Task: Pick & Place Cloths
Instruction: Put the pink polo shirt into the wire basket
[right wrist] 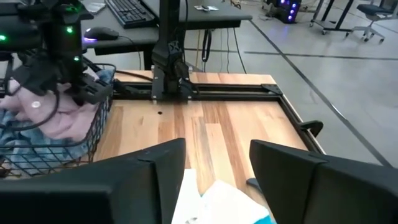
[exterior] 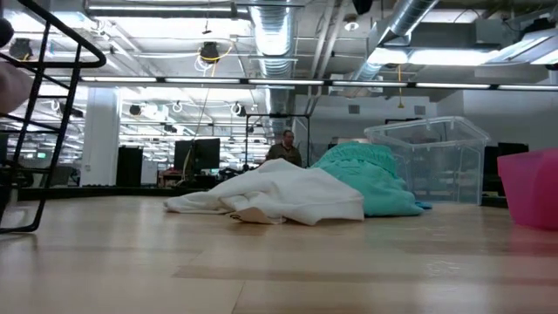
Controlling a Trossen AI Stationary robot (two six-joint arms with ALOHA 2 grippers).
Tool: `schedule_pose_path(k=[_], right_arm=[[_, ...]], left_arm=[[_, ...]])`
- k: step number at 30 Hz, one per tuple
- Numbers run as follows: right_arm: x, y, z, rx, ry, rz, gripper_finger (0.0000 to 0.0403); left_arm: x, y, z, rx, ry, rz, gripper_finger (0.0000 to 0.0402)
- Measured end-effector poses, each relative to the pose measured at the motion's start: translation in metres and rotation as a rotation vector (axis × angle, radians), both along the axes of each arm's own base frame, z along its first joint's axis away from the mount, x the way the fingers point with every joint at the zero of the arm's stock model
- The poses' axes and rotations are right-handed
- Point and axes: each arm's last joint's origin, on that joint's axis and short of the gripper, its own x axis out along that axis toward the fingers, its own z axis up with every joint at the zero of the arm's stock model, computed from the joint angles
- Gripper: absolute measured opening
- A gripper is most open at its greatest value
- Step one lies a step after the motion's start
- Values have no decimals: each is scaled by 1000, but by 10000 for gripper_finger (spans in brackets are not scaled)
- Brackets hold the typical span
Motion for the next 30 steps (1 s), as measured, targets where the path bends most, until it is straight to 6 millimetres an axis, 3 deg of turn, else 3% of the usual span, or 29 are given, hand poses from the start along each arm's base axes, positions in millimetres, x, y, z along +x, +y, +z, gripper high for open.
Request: schedule_pose_path(k=[9,19,25,30], right_arm=[[-1,-3,-4,-3,43,-11,176],[-2,-3,-6,-5,71,-11,173],[-3,-3,-7,-5,74,-11,172],[-3,-3,-7,0,73,-12,172]], left_arm=[[3,10,-10,77,-118,-290,119],[6,52,-45,307,-110,-329,119],[13,63,-48,327,-123,-304,131],[10,63,-39,303,-169,-286,177]])
